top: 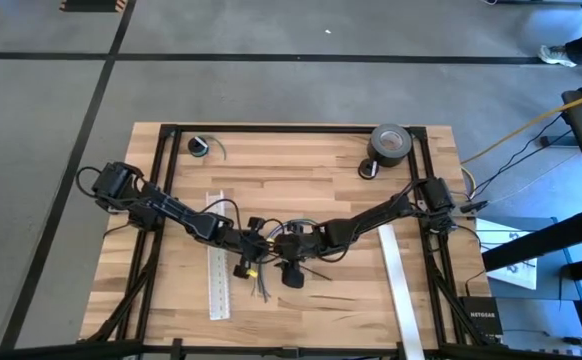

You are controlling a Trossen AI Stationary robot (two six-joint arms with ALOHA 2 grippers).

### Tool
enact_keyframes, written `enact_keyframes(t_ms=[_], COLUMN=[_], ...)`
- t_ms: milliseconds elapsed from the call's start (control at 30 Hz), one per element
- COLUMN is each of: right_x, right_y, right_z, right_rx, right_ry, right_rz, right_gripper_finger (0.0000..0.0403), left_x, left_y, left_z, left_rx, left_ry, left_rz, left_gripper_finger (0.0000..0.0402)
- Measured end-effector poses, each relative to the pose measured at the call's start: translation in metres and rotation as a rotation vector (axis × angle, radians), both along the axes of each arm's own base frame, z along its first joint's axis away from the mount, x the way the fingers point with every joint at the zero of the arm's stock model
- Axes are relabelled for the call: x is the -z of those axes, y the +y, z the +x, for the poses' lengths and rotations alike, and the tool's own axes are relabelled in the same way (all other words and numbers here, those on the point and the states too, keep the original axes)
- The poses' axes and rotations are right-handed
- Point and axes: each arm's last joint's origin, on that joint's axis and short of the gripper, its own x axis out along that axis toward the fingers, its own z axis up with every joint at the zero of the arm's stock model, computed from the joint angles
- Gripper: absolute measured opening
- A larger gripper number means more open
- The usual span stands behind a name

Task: Ziptie cables
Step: Wrap the colored cables with the black zip tie

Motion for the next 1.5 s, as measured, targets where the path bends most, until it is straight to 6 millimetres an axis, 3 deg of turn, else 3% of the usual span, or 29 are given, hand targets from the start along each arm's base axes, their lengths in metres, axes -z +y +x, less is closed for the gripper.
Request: enact_keyframes(t_ms=[200, 400, 633, 967, 1300, 1500], right_x=[0.003, 0.016, 0.016, 0.008, -0.01, -0.001], right_y=[-0.003, -0.002, -0.002, -0.004, -0.011, -0.014], right_z=[-0.002, -0.003, -0.002, -0.015, -0.048, -0.066], right_rx=[0.039, 0.023, -0.046, -0.113, -0.117, -0.063], right_ry=[0.001, 0.038, 0.028, 0.13, -0.001, -0.181], right_rz=[-0.053, -0.047, -0.094, -0.115, -0.043, 0.101], right_gripper_finger=[0.0156, 0.0096, 0.0007, 0.0, 0.0, 0.0], left_x=[0.0, 0.0, 0.0, 0.003, 0.005, 0.004], left_y=[0.0, 0.0, 0.0, 0.002, 0.002, 0.002], left_z=[0.0, 0.0, 0.0, -0.006, -0.009, -0.006], left_rx=[-0.014, -0.014, -0.013, -0.026, -0.053, -0.078], left_ry=[0.0, -0.002, 0.0, 0.084, 0.117, 0.078], left_rz=[-0.012, -0.011, -0.01, 0.012, -0.001, -0.033], left_gripper_finger=[0.0003, 0.0003, 0.0002, 0.0017, 0.0019, 0.0015])
